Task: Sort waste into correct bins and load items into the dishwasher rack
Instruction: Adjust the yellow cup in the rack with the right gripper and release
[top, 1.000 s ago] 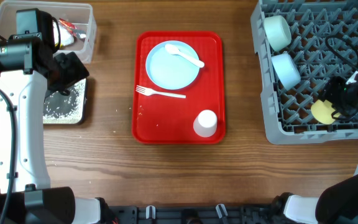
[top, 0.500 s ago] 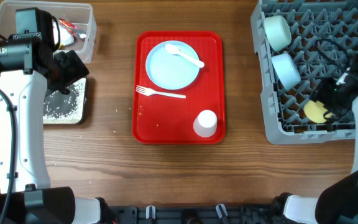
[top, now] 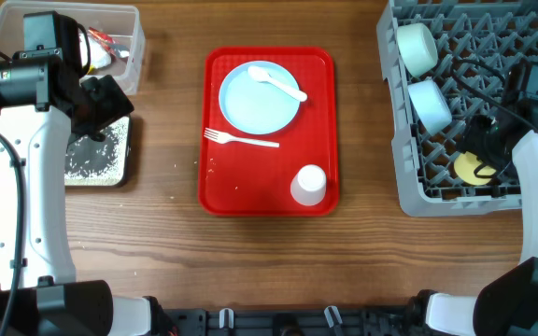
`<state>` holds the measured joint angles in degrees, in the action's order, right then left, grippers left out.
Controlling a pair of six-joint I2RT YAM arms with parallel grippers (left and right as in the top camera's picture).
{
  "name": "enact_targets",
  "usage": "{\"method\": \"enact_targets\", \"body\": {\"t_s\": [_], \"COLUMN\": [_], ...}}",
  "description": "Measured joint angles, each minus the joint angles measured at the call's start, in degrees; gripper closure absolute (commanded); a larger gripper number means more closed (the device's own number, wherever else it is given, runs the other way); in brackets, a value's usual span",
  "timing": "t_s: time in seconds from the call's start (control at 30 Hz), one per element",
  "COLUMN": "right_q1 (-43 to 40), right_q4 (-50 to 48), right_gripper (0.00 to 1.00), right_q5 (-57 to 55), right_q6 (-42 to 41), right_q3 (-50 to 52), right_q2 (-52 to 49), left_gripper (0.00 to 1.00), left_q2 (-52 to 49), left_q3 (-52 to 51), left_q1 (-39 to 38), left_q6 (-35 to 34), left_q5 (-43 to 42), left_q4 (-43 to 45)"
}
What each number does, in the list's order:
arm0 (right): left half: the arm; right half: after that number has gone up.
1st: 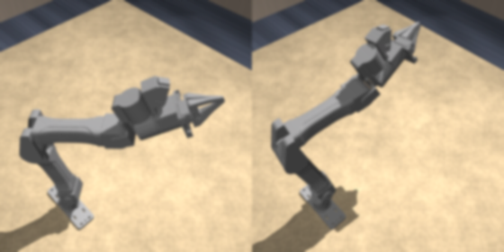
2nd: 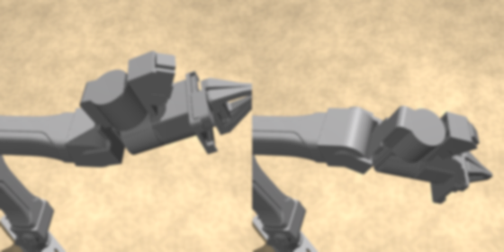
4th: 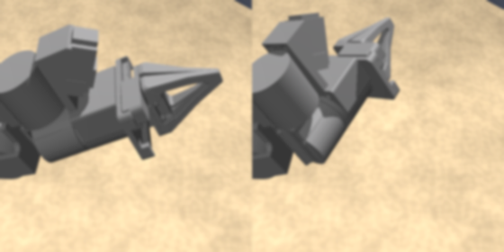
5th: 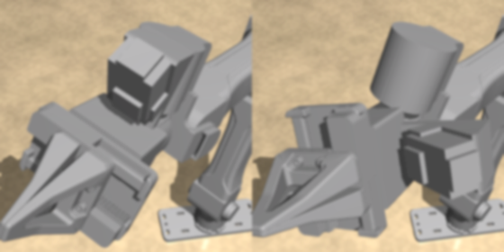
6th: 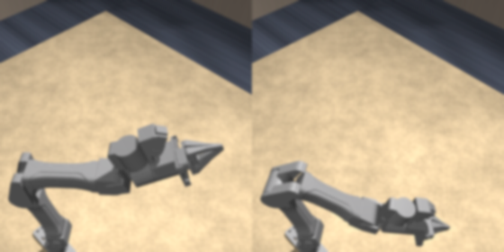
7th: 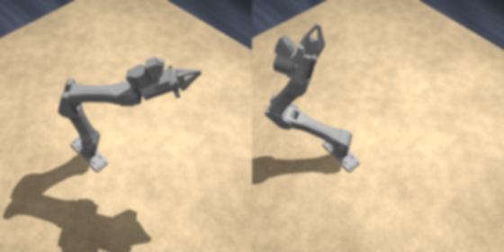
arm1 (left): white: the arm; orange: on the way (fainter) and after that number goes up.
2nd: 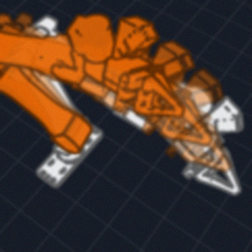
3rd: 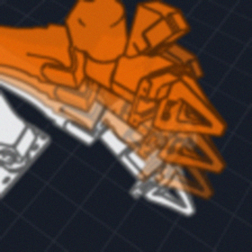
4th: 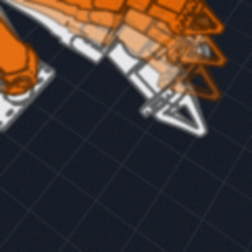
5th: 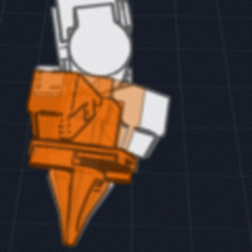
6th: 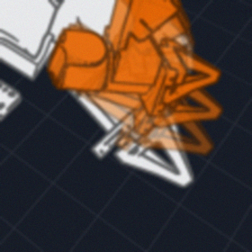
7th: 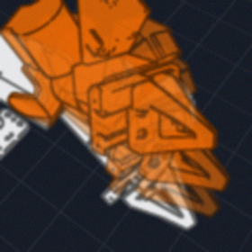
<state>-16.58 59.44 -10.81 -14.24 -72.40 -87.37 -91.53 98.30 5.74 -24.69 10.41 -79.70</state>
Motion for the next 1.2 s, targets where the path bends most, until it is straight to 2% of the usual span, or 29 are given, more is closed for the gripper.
{"method": "enact_targets", "body": {"t_s": [0.27, 0.5, 1.0, 1.2], "right_q1": [0.0, 0.0, 0.0, 0.0], "right_q4": [0.7, 0.6, -0.9, 0.2], "right_gripper": [0.46, 0.23, 0.21, 0.18], "right_q5": [-1.4, -1.7, -1.2, 6.9], "right_q6": [-1.0, -1.3, -1.6, 2.1], "right_q3": [0.0, 0.1, 0.1, -1.3], "right_q2": [0.0, 0.0, 0.0, 0.0], "left_gripper": [0.00, 0.00, 0.00, 0.00], "left_q2": [0.0, 0.0, 0.0, 0.0], "left_q3": [0.0, 0.0, 0.0, 0.0], "left_q1": [0.0, 0.0, 0.0, 0.0], "left_q6": [0.0, 0.0, 0.0, 0.0], "left_q5": [0.0, 0.0, 0.0, 0.0], "left_q4": [0.0, 0.0, 0.0, 0.0]}}
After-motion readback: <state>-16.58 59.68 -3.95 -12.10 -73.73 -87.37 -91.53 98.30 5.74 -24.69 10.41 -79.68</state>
